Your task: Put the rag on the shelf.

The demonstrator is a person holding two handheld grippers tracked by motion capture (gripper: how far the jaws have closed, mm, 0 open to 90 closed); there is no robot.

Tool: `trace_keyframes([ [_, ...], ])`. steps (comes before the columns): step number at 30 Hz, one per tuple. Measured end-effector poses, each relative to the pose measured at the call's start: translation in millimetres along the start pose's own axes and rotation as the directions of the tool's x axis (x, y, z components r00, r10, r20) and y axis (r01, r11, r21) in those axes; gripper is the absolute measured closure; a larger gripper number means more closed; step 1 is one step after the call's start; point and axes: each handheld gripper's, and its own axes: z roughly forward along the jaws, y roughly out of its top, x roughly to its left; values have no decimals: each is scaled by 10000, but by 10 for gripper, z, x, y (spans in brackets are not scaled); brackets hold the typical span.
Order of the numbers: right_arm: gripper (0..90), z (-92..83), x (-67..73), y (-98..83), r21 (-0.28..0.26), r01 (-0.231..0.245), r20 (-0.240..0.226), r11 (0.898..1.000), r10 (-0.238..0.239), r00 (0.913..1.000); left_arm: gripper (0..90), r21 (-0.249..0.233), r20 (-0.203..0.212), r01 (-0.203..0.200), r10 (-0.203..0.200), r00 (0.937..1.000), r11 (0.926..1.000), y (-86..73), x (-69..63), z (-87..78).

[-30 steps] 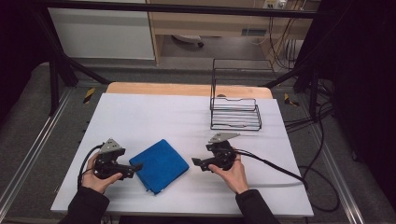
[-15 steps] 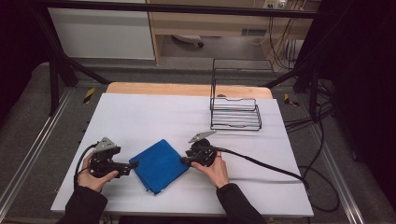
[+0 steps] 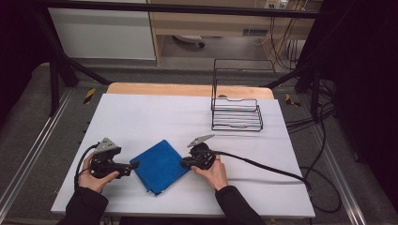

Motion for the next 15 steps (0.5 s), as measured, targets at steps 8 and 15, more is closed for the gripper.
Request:
trace_keyframes([
  [8, 879, -95, 66, -10, -163, -309, 439, 9994, 316, 9985, 40, -27, -4, -24, 24, 10000, 10000, -2, -2, -9],
  [15, 880, -343, 193, -74, -300, -696, 1050, 9971, 724, 9918, 40, -27, -10, -110, 110, 9999, 9999, 0, -17, -8],
])
